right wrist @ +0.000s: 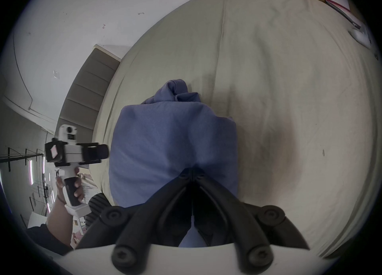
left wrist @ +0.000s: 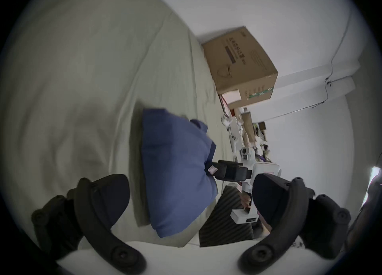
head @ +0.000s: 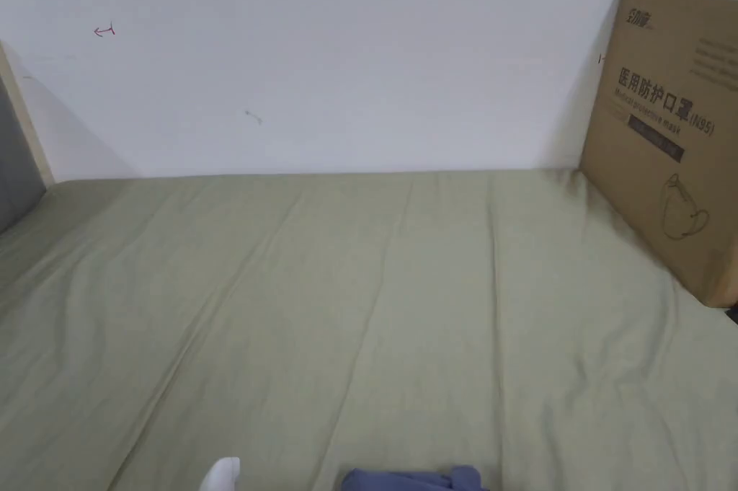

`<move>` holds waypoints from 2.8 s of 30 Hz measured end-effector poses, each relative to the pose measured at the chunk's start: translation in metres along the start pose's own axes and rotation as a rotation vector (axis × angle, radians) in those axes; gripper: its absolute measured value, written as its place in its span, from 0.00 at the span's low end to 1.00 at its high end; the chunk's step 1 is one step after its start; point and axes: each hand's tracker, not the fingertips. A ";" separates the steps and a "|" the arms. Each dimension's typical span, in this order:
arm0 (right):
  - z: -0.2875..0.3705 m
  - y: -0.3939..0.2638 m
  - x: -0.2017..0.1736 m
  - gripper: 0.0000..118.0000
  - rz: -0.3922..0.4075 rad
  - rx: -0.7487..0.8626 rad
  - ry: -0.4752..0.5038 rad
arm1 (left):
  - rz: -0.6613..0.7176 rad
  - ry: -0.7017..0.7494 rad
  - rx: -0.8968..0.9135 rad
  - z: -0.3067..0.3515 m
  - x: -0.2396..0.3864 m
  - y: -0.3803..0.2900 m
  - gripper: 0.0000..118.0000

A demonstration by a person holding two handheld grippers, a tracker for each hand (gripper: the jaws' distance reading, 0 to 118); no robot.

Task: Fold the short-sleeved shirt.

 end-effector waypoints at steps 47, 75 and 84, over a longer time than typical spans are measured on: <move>0.072 0.005 -0.093 0.00 0.106 0.150 0.030 | -0.157 1.188 0.088 0.310 -0.080 0.087 0.74; 0.132 0.024 -0.123 0.00 0.262 0.457 -0.153 | -0.530 0.789 0.637 0.109 0.169 -0.014 0.00; 0.185 0.013 -0.151 0.00 0.424 1.111 -0.288 | -0.863 0.763 1.160 0.082 0.275 -0.060 0.01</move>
